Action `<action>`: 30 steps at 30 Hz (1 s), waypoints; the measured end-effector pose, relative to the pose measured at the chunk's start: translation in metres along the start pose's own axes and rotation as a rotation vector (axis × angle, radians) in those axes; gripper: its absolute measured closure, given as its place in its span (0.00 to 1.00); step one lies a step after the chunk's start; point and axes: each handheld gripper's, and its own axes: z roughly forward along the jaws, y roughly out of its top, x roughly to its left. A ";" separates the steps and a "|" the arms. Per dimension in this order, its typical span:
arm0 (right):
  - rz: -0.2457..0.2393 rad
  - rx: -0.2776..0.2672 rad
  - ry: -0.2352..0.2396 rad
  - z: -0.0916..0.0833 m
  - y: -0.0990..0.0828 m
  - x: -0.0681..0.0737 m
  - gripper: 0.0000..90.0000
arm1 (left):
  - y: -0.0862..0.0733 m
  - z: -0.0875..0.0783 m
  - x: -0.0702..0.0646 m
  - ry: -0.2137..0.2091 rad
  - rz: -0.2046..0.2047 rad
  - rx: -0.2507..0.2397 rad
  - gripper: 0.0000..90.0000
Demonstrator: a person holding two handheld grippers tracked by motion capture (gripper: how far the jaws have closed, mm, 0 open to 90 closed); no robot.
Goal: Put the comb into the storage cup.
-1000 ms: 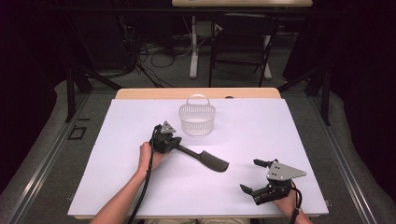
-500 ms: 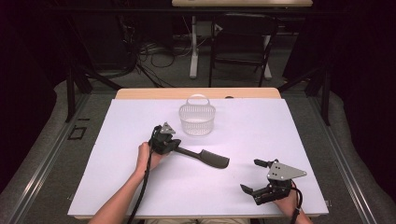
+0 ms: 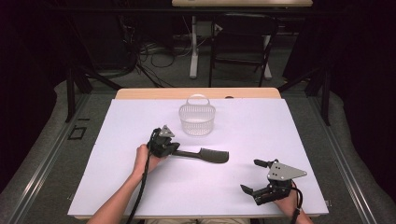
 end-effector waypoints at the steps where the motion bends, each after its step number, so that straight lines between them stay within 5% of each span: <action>1: 0.000 0.002 -0.001 0.000 0.000 0.000 0.01 | 0.000 -0.001 0.000 -0.002 0.003 0.008 1.00; 30: 0.000 0.007 0.007 0.001 0.000 0.000 0.02 | -0.003 -0.008 -0.014 -0.048 0.022 0.076 1.00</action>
